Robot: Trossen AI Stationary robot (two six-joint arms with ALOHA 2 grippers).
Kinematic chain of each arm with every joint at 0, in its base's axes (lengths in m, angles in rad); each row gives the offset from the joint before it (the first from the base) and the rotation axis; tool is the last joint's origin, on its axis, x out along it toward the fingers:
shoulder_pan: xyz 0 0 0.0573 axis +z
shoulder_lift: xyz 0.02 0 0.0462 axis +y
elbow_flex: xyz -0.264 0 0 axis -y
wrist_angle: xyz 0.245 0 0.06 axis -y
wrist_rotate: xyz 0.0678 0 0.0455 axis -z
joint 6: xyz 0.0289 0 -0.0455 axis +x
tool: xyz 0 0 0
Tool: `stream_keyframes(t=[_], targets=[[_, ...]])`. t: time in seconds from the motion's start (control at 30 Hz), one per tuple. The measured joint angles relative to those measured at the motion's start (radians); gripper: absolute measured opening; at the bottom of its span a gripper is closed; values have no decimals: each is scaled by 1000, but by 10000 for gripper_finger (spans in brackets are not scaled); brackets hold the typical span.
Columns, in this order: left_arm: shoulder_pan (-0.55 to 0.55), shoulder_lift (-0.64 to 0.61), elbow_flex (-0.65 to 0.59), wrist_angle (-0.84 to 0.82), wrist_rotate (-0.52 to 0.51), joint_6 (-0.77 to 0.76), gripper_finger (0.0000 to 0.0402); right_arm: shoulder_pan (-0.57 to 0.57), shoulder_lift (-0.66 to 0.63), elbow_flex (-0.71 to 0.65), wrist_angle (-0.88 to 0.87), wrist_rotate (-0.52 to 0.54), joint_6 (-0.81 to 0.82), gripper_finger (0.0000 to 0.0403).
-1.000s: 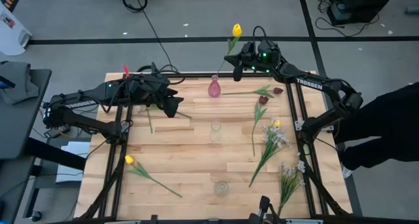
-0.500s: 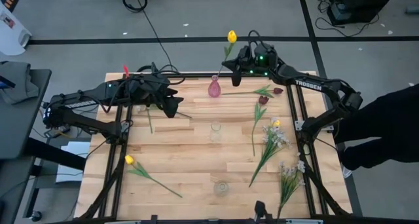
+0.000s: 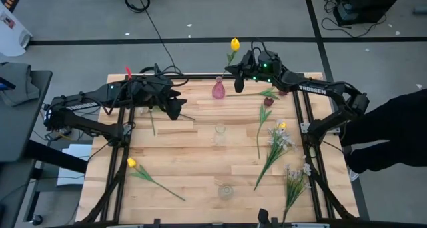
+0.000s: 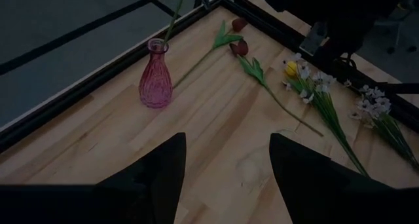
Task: Sort flowers into vase by color
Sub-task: Put the bottom yellow flower into the pink transparent vase
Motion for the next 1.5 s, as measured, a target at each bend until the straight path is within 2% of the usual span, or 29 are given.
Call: stream_keyframes(t=[0.23, 0.6, 0.8, 1.1, 1.27, 1.4, 1.5], targets=[[0, 0, 0, 0, 0, 0, 225, 16, 0, -23, 59, 68, -2, 21], [0, 0, 0, 4, 1, 26, 225, 26, 52, -22, 103, 67, 27, 128], [0, 0, 0, 4, 1, 27, 225, 46, 83, -21, 175, 51, 56, 158], [1, 0, 0, 2, 1, 27, 225, 27, 57, 35, 161, 41, 48, 201], [2, 0, 0, 3, 0, 23, 225, 11, 45, 96, 44, 31, 41, 233], [2, 0, 0, 5, -3, 19, 225, 6, 68, 100, -83, -33, 54, 262], [2, 0, 0, 5, -4, 15, 225, 22, 73, 103, -83, -34, 26, 279]])
